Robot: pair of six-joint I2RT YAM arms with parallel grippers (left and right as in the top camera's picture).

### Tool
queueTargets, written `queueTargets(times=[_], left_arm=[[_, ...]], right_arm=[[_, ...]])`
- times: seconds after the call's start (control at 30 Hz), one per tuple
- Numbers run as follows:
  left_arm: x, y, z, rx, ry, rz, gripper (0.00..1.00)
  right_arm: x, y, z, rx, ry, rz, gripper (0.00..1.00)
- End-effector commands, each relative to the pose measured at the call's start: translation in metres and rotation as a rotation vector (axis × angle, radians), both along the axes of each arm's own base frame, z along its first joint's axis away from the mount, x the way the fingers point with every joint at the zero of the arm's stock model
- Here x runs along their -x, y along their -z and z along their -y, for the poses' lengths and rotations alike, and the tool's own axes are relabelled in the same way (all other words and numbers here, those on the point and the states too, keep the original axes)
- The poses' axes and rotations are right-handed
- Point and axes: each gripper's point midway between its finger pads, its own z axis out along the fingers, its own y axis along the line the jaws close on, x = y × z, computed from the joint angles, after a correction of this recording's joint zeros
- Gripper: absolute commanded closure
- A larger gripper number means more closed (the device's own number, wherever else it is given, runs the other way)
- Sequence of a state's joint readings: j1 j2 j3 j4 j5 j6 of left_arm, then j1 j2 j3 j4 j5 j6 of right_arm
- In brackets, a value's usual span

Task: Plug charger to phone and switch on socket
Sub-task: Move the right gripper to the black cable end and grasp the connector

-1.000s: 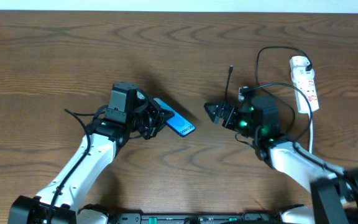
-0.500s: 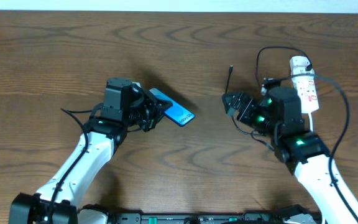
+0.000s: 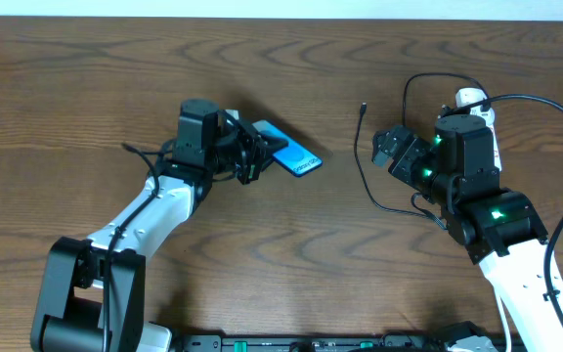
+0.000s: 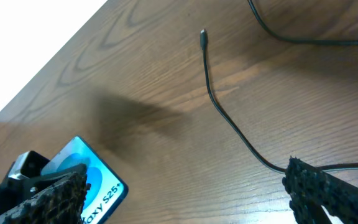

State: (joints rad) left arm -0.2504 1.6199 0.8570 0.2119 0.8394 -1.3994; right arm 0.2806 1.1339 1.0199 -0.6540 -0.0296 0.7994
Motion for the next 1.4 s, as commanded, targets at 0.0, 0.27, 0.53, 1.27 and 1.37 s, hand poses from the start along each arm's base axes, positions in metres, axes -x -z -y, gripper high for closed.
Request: queueTargets(times=[0.0, 0.27, 0.53, 1.27, 1.37], left_arm=[[-0.013, -0.042, 0.010, 0.067, 0.046, 0.081, 0.93], [-0.033, -0.074, 0.011, 0.071, 0.050, 0.189, 0.92], [-0.035, -0.061, 0.003, 0.098, 0.076, 0.139, 0.92], [-0.017, -0.054, 0.014, 0.139, 0.222, 0.157, 0.93], [-0.017, -0.053, 0.014, 0.138, 0.223, 0.153, 0.93]], right_arm=[[-0.002, -0.009, 0.001, 0.009, 0.004, 0.025, 0.01], [-0.005, -0.007, 0.003, 0.032, 0.003, 0.032, 0.01], [-0.013, 0.021, 0.001, 0.076, -0.019, -0.050, 0.01], [-0.114, 0.096, -0.003, 0.338, -0.052, -0.261, 0.29], [-0.132, 0.117, -0.011, 0.345, -0.075, -0.238, 0.29]])
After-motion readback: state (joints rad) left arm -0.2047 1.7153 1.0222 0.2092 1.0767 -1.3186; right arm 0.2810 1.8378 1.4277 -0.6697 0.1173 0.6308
